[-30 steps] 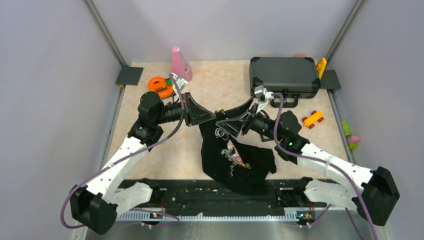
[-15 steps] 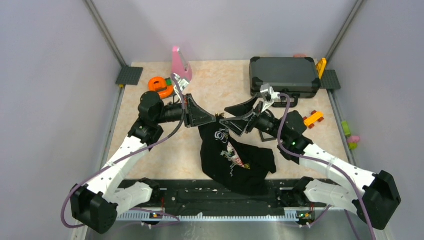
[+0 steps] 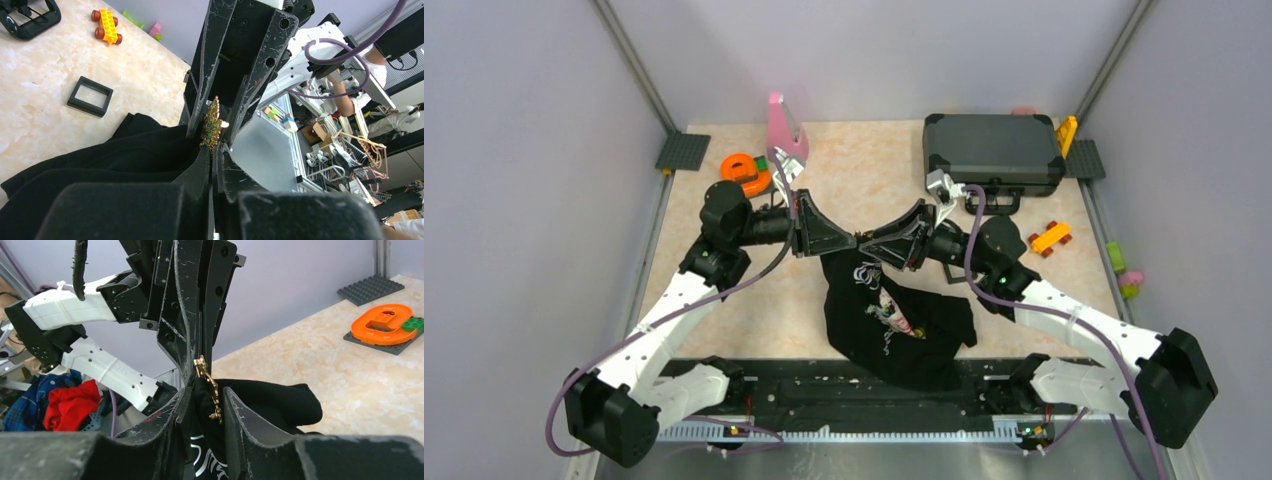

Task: Remove the brooch from the garment

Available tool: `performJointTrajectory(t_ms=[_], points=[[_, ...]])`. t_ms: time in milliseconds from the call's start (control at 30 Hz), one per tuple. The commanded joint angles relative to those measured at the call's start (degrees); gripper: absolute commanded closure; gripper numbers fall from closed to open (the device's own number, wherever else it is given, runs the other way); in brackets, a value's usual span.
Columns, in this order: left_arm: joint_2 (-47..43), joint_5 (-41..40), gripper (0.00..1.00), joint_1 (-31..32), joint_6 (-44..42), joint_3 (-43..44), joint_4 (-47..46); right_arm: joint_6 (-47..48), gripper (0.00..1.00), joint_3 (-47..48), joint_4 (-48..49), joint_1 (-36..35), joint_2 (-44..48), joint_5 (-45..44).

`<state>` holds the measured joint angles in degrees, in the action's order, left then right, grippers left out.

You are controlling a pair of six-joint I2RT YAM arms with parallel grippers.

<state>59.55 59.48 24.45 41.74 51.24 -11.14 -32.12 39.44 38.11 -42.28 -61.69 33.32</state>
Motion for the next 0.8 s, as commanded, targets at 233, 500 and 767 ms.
performJointTrajectory(t_ms=[233, 500, 767], points=[[-0.18, 0.37, 1.00, -0.19, -2.92, 3.34, -0.13, -6.14, 0.75, 0.65, 6.22, 0.53, 0.39, -3.52], [-0.27, -0.70, 1.00, -0.19, -3.94, 3.51, 0.51, -8.21, 0.90, 2.14, 0.54, 0.53, -0.13, -8.39], [-0.19, -1.99, 1.00, -0.13, -3.60, 3.03, 0.34, -8.85, 0.89, 0.30, 0.65, 0.53, 0.56, -14.89]])
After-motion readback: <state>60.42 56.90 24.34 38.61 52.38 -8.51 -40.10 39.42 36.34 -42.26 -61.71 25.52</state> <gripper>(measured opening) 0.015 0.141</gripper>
